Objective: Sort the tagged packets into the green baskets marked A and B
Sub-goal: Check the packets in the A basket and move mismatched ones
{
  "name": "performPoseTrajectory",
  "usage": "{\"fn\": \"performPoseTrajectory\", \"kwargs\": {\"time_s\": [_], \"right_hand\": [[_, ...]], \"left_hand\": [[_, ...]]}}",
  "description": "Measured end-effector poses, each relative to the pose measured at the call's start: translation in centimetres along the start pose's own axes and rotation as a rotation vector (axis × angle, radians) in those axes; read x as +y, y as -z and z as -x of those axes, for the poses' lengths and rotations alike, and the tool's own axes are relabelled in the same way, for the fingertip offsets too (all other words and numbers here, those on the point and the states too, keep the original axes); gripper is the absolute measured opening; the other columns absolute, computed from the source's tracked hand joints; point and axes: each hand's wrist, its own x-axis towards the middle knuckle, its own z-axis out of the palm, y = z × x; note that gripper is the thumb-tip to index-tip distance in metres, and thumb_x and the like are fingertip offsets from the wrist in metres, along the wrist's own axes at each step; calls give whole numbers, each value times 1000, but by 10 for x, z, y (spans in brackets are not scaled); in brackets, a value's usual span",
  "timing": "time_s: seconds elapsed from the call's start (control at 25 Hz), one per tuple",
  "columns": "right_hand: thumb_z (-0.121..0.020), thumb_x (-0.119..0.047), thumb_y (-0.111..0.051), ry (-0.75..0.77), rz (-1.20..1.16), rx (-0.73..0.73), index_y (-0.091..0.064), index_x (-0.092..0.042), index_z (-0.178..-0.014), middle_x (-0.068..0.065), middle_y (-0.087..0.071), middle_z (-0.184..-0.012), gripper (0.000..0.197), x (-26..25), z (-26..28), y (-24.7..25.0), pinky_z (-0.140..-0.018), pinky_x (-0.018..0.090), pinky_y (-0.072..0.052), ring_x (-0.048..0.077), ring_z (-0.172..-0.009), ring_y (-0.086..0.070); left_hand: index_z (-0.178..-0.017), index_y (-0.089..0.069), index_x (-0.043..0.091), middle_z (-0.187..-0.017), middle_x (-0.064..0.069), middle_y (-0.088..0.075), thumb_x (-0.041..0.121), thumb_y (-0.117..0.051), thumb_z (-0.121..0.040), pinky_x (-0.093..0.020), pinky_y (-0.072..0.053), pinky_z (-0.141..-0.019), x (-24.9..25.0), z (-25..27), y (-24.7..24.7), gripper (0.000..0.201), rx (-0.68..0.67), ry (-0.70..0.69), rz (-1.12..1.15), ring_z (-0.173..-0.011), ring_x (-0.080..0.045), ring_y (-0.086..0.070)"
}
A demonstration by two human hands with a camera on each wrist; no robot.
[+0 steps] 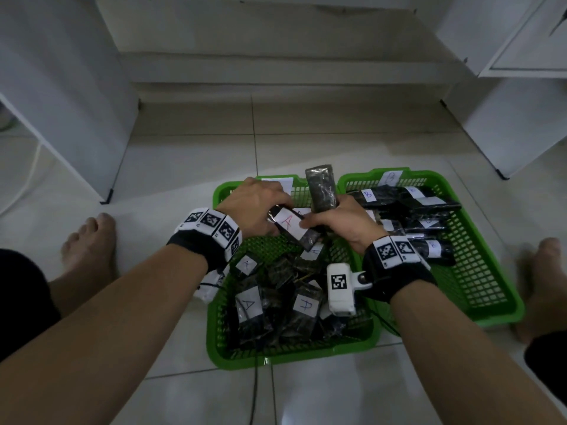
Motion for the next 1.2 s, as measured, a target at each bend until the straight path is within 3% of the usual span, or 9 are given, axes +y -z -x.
{"fn": "performPoseTrajectory", "kwargs": {"time_s": [0.24,0.36,0.48,0.56,0.68,0.88,0.96,1.08,1.2], "right_hand": [[-78,-29,-86,-13,401,88,-67,-8,-90,10,-72,-87,31,6,-14,-5,-70,40,-63,25,-78,-73],[-82,-31,-81,20,594,13,-62,-15,-84,3,-66,-84,25,7,-12,-10,-61,30,-52,16,-72,-65],[-86,-29,-78,14,717,-157,-64,-17,-88,-3,-62,-80,18,7,-9,-14,-57,23,-39,13,-72,-60],[-85,-27,-78,8,716,-208,-68,-16,-95,-2,-65,-85,18,6,-9,-15,-61,22,-42,13,-76,-60],[-85,-27,-80,-28,597,-233,-70,-18,-93,-4,-67,-85,16,5,-9,-10,-65,22,-45,14,-80,-63],[-89,-27,-76,-31,341,-150,-66,-6,-97,5,-74,-77,25,3,-7,7,-59,30,-56,20,-66,-71],[-89,-36,-75,-6,273,-131,-63,-7,-92,4,-65,-68,31,-2,-8,18,-57,30,-55,18,-57,-63],[-90,-40,-59,-43,-20,-167,-57,-13,-92,3,-57,-72,27,-1,-14,30,-63,35,-49,20,-62,-54],[-98,-24,-54,-80,-336,-133,-60,-4,-102,12,-62,-89,22,13,-16,40,-74,39,-50,25,-77,-61]], "left_hand": [[-79,-68,26,-73,11,-56,83,-64,-60,-44,-25,-101,-17,20,-14,61,-272,243,-393,-90,-17,-50],[-68,-54,22,-72,8,-54,80,-68,-62,-48,-22,-107,-15,20,-20,60,-378,323,-423,-88,-20,-48],[-79,-63,24,-80,8,-63,61,-77,-67,-50,-23,-109,-13,18,-20,41,-315,318,-346,-92,-19,-54],[-89,-73,24,-90,8,-70,36,-78,-75,-39,-38,-100,-10,16,-22,19,-264,240,-46,-94,-18,-63],[-105,-78,15,-107,1,-75,19,-70,-86,-26,-53,-83,-3,12,-28,21,-466,164,198,-96,-18,-68],[-99,-76,7,-109,-13,-73,18,-54,-90,-41,-59,-84,-7,6,-41,25,-515,274,70,-96,-27,-68],[-96,-74,8,-108,-12,-72,21,-53,-93,-39,-57,-83,-1,1,-32,25,-402,257,134,-96,-26,-68],[-118,-64,13,-114,-4,-61,37,-56,-96,-31,-47,-82,24,-9,-19,33,-292,241,213,-102,-23,-59],[-141,-45,13,-134,-10,-56,62,-51,-93,-35,-48,-91,51,-24,-25,69,-475,177,151,-117,-28,-56]]}}
